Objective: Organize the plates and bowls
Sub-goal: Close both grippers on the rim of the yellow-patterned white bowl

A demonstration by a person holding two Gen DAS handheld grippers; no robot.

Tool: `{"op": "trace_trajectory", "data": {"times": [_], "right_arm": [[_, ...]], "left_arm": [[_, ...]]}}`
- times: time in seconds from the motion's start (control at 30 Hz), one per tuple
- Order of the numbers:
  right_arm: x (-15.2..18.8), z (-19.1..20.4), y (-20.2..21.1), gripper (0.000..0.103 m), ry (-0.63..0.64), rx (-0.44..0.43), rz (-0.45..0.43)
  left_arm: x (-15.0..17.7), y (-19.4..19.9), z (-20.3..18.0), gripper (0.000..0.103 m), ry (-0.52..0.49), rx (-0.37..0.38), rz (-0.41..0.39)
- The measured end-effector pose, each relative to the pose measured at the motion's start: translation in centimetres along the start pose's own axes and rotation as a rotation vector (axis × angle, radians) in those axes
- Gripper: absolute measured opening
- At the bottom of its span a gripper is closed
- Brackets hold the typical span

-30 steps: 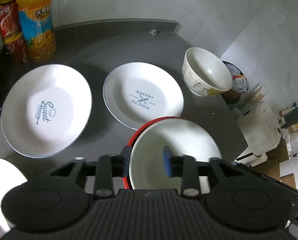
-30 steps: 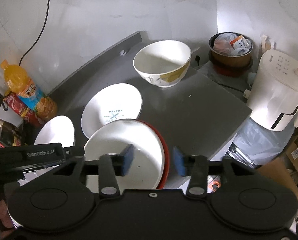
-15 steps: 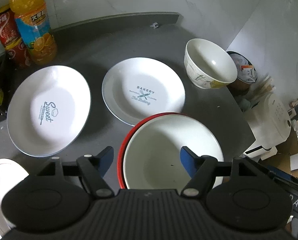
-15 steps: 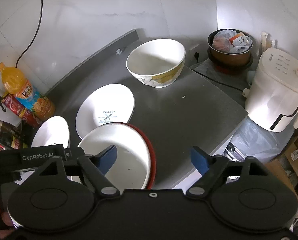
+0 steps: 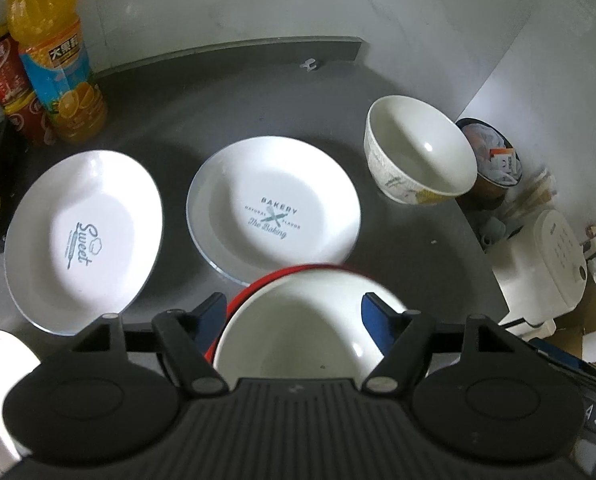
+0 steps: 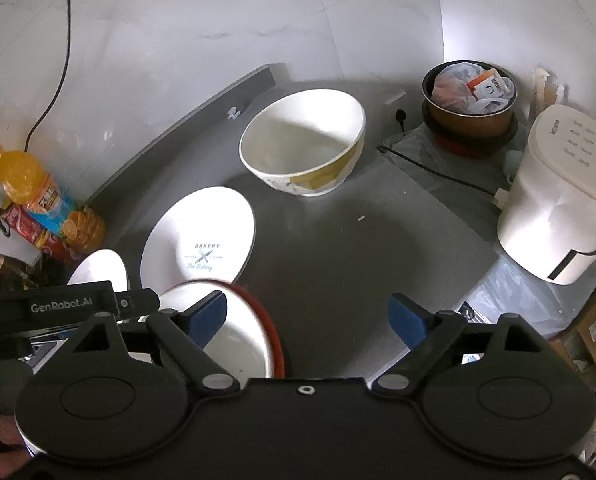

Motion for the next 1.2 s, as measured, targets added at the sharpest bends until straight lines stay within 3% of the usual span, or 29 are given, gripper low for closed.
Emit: {"op": "trace_trajectory", "data": {"times": [0.7,1.2], "right_arm": [[-7.0,-1.0,-4.0,0.081,0.018,-0.086,-0.031],[-10.3,-1.9,-7.7,0.063,-0.068,-0.122,-0.024]], "left_arm": [[-5.3,-3.6,-1.6,0.073,0.068,-0.030,-0.027],[-9.7,-6.2,-1.6,0.071,0.133,-0.012,-0.098]]}}
Point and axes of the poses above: each gripper's, at about its wrist camera, not at the fingertips, and y roughly against the way its jaws point, z to its left, x to its underside, the point moved 9 cm from there along -y, roughly the way its jaws point, and after that the axes turned 12 degrees about -y, right-handed, at the moved point
